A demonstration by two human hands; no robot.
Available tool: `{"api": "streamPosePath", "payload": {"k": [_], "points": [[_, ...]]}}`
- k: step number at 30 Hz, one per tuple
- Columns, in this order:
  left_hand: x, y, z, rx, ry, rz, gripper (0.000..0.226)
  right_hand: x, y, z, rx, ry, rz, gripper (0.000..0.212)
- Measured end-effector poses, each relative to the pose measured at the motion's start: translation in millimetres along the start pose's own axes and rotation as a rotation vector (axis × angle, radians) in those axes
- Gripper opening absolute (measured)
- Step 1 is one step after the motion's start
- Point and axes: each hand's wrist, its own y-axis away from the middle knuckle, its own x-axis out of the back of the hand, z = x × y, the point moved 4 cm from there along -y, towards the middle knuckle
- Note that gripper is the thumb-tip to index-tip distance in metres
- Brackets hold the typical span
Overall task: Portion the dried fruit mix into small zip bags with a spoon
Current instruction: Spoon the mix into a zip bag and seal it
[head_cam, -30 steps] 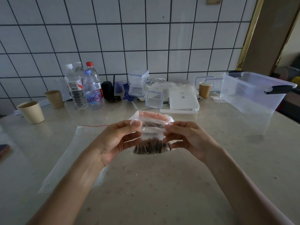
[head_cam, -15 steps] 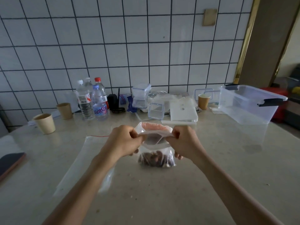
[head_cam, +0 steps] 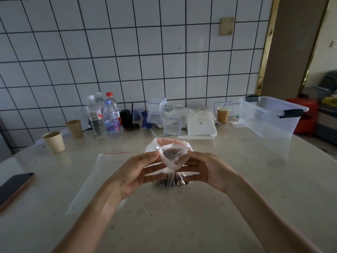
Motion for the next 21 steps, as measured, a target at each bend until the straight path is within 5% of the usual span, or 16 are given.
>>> {"api": "streamPosePath", "payload": {"k": [4, 10, 14, 17, 19, 21], "points": [[-10, -2, 1, 0.039, -0.098, 0.069, 0.053, -7, 2, -10, 0.048, 0.099, 0.047, 0.030], [-13, -1, 17, -0.055, -0.324, 0.291, 0.017, -13, 5, -26, 0.141, 0.362, 0.306, 0.008], [-19, 10, 36, -0.382, -0.885, 0.557, 0.019, -16, 8, -34, 0.321, 0.668, 0.610, 0.014], [-28, 15, 44, -0.469, -1.314, 0.672, 0.018, -24, 7, -37, 0.312, 0.871, 0.632, 0.014], [-25, 14, 47, -0.316, -1.256, 0.624, 0.011, -22, 5, -40, 0.201, 0.768, 0.561, 0.015], [-19, 11, 45, -0.130, -0.935, 0.500, 0.015, -21, 7, -41, 0.087, 0.546, 0.433, 0.007]]}}
